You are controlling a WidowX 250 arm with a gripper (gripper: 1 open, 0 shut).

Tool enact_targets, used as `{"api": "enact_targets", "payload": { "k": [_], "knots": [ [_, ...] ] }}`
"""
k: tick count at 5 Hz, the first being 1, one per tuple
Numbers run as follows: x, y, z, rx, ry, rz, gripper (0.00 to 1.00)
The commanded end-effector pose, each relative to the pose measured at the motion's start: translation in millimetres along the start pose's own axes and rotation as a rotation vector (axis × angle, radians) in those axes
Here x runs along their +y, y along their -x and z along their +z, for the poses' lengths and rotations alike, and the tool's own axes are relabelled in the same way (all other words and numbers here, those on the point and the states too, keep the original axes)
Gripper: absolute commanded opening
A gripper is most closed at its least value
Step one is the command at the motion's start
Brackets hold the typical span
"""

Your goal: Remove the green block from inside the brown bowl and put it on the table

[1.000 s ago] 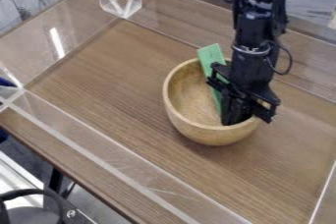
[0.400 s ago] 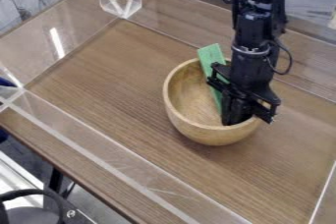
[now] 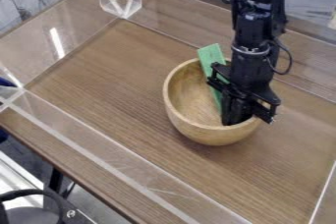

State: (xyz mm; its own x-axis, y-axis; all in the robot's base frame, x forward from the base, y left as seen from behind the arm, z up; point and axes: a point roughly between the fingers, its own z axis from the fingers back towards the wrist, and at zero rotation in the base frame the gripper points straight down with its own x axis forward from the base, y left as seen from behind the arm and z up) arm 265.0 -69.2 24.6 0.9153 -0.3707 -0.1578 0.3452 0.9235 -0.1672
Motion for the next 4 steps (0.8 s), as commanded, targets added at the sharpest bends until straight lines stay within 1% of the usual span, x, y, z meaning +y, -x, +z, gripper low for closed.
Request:
{"api": "enact_targets", "payload": {
  "k": [1,4],
  "knots": [
    [2.3,-2.0,-9.0,-0.005,0.009,-0.039,0.00],
    [3.7,1.0,-18.1,0.011,0.024,-0.048,0.00]
  ]
}}
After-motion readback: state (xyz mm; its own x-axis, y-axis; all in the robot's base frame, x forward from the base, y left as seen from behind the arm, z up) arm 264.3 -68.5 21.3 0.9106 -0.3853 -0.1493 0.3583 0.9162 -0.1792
